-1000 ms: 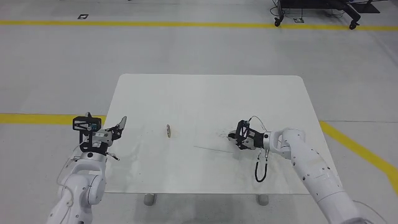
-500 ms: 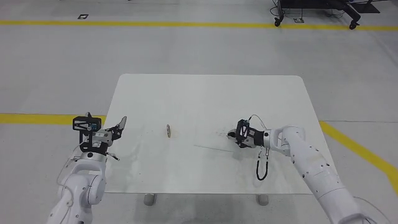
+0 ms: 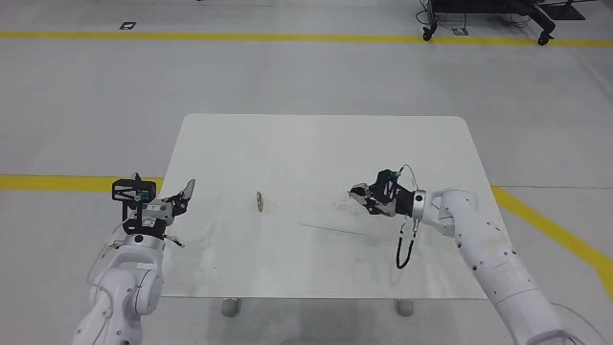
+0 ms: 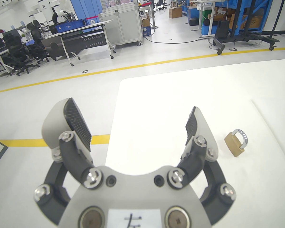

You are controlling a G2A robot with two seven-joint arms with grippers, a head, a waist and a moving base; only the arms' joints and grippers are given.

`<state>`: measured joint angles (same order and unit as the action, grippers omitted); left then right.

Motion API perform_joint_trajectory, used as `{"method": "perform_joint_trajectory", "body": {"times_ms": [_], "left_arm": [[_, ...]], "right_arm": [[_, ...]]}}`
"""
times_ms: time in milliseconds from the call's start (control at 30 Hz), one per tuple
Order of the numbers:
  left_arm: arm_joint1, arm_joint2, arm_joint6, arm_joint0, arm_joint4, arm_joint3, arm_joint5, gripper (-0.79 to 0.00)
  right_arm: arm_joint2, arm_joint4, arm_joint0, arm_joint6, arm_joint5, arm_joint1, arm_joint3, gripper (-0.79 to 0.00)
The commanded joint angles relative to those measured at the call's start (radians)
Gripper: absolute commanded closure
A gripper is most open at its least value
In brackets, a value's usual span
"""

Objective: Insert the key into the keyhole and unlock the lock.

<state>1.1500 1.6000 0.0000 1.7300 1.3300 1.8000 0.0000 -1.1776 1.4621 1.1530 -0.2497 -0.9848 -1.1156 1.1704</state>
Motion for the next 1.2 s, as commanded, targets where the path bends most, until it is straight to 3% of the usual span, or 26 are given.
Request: {"method": "perform_joint_trajectory", "body": {"times_ms": [0, 100, 600, 800, 1000, 1067, 1167], "left_arm": [[0.000, 0.000, 0.000, 0.000, 0.000, 0.000, 0.000, -0.785], [0.000, 0.000, 0.000, 0.000, 0.000, 0.000, 0.000, -0.785], [0.001, 0.012, 0.001, 0.010, -0.046, -0.018, -0.024, -0.785], [0.014, -0.027, -0.037, -0.045, -0.431, -0.002, -0.227, -0.785], [0.028, -0.152, -0.244, -0.174, -0.912, -0.067, -0.448, -0.785], [0.025, -0.180, -0.414, -0.230, -1.026, -0.120, -0.417, -0.785], [0.024, -0.176, -0.445, -0.253, -1.032, -0.127, -0.388, -0.785]], "right_arm": [[-0.013, -0.054, 0.003, -0.036, -0.011, 0.000, 0.005, 0.000], [-0.028, -0.149, 0.008, -0.070, -0.022, -0.002, -0.016, 0.000], [-0.028, -0.149, 0.008, -0.070, -0.022, -0.002, -0.016, 0.000], [-0.028, -0.149, 0.008, -0.070, -0.022, -0.002, -0.016, 0.000], [-0.028, -0.149, 0.008, -0.070, -0.022, -0.002, -0.016, 0.000], [-0.028, -0.149, 0.008, -0.070, -0.022, -0.002, -0.016, 0.000], [-0.028, -0.149, 0.008, -0.070, -0.022, -0.002, -0.016, 0.000]]}}
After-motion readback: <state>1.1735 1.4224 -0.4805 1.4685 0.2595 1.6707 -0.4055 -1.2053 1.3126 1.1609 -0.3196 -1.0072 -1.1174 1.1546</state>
